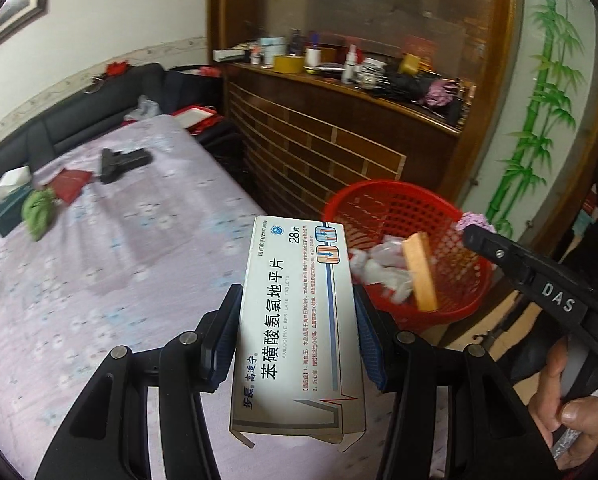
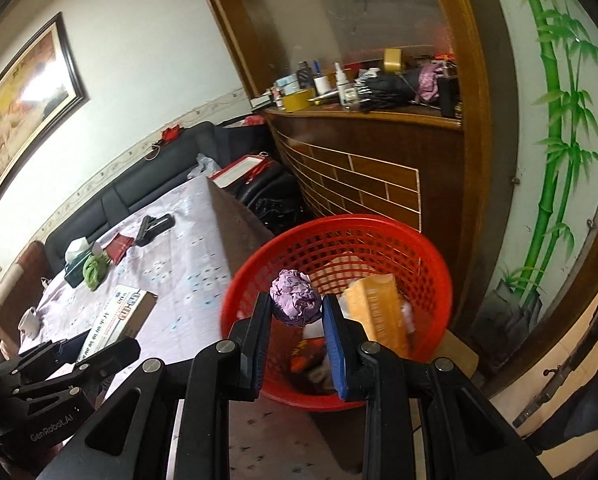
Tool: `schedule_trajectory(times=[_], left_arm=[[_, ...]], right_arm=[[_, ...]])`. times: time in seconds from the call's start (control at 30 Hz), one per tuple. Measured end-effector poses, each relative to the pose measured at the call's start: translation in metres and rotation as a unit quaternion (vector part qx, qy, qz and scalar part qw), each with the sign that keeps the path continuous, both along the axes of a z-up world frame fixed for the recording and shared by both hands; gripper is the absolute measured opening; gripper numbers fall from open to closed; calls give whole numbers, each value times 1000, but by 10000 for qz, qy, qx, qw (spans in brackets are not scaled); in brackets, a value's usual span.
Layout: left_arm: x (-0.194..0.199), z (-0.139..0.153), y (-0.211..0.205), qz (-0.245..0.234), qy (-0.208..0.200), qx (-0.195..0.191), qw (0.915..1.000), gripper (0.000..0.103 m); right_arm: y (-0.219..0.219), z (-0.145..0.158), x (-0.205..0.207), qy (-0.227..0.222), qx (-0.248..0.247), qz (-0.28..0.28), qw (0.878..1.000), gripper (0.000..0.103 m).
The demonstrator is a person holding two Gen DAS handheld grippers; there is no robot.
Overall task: Collect trash
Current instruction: 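Carry the white box left and pink ball right to the wastebasket, open both grippers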
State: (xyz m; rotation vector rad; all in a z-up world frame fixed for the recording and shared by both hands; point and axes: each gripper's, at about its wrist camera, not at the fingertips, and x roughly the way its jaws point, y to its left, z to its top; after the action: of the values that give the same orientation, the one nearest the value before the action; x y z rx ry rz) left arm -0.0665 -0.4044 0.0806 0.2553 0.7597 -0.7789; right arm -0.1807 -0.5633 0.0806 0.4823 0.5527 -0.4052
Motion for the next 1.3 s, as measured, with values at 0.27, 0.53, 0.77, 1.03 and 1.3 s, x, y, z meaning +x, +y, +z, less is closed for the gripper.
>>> schedule_trajectory(times=[0.27,0.53,0.77,1.03,1.3], left_arm=[[5,-4,-42,-207,186,-30,9996,51],[10,-14,-79,-346,254,20,9991,51],[15,-23,-102,-462,328,97,9983,51],[17,-35,-117,-540,334,238,9977,51],[19,-44,-124,-652,366,341,9966,51]], right_arm=[[-28,-5,1,119,93,-124,9998,28],[-54,-13,9,201,222,-227,9993,28],[-70,-16,16,219,334,-249,9989,28],[-83,-20,25,258,474,-229,9983,28],[-90,-32,43,417,572,-248,9972,28]])
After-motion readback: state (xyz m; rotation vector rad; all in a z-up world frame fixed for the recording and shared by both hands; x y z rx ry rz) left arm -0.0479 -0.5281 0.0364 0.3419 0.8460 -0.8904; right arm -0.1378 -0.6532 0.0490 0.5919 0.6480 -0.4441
